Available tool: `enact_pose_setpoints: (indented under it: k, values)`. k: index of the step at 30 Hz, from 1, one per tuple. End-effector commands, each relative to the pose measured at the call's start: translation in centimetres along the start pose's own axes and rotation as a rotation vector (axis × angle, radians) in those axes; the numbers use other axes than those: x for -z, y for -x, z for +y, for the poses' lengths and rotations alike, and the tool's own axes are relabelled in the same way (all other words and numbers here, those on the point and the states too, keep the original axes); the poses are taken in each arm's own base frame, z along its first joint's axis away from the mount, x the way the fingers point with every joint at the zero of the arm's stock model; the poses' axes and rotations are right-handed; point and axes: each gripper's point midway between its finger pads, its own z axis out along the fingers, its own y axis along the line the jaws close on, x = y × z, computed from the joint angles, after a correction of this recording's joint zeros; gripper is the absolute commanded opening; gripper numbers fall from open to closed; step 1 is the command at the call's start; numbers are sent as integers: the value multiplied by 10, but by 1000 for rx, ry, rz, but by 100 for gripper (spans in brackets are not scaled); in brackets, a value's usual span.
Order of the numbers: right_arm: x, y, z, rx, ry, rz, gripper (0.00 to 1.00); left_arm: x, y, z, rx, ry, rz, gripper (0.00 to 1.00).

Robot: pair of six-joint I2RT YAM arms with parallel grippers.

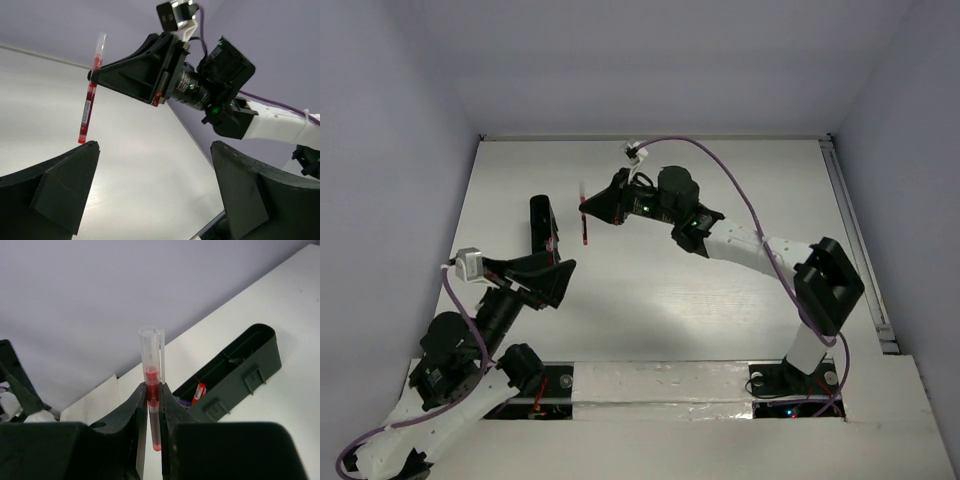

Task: Sort the stationery into containers
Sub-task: Place the pen in the storage box.

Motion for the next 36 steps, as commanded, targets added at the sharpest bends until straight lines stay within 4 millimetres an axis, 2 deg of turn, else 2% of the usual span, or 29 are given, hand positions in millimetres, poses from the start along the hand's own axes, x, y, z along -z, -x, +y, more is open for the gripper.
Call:
enact_pose_setpoints:
  k: [1,2,4,5,6,7,8,9,10,12,14,18,19,20,24,25,26,36]
  values:
    - [-24,14,0,2,76,-79,0,14,28,5,-35,59,-48,99]
    - [-29,14,0,-10,94,-90,0,19,39,2,-36,60,-68,99]
    - [-38,14,-5,-18,100,-103,0,23,44,11,-68,106,-79,99]
    - [-46,2,-8,-23,105,-90,0,26,51,15,-73,138,-103,99]
    - [-53,3,-1,-15,124,-95,0,27,53,19,-81,156,-106,99]
    - [-57,2,-4,-9,121,-94,0,29,53,24,-97,175,-107,99]
    - [-65,-12,-7,-3,115,-65,0,30,53,27,-103,190,-112,99]
    - [-71,-19,0,6,125,-55,0,32,54,32,-107,212,-121,99]
    - [-76,-16,4,25,130,-62,0,34,55,33,-107,215,-131,99]
    - [-83,-26,-4,49,100,-47,0,34,53,38,-114,228,-139,99]
    - [-91,-35,2,70,100,-40,0,36,55,40,-110,230,-153,99]
    - [-102,-52,0,67,101,-14,0,37,55,44,-113,249,-161,99]
    - [-104,-60,-6,63,92,-2,0,36,55,45,-114,251,-160,99]
    - [-108,-64,-2,69,96,1,0,37,54,45,-115,250,-159,99]
    - [-117,-74,-11,98,63,5,0,35,52,45,-114,249,-152,99]
    - [-119,-79,-8,104,65,11,0,35,52,45,-116,249,-152,99]
    - [-121,-82,-15,116,45,11,0,35,52,45,-116,249,-152,99]
    - [-122,-106,-28,144,23,17,0,34,50,44,-122,245,-144,99]
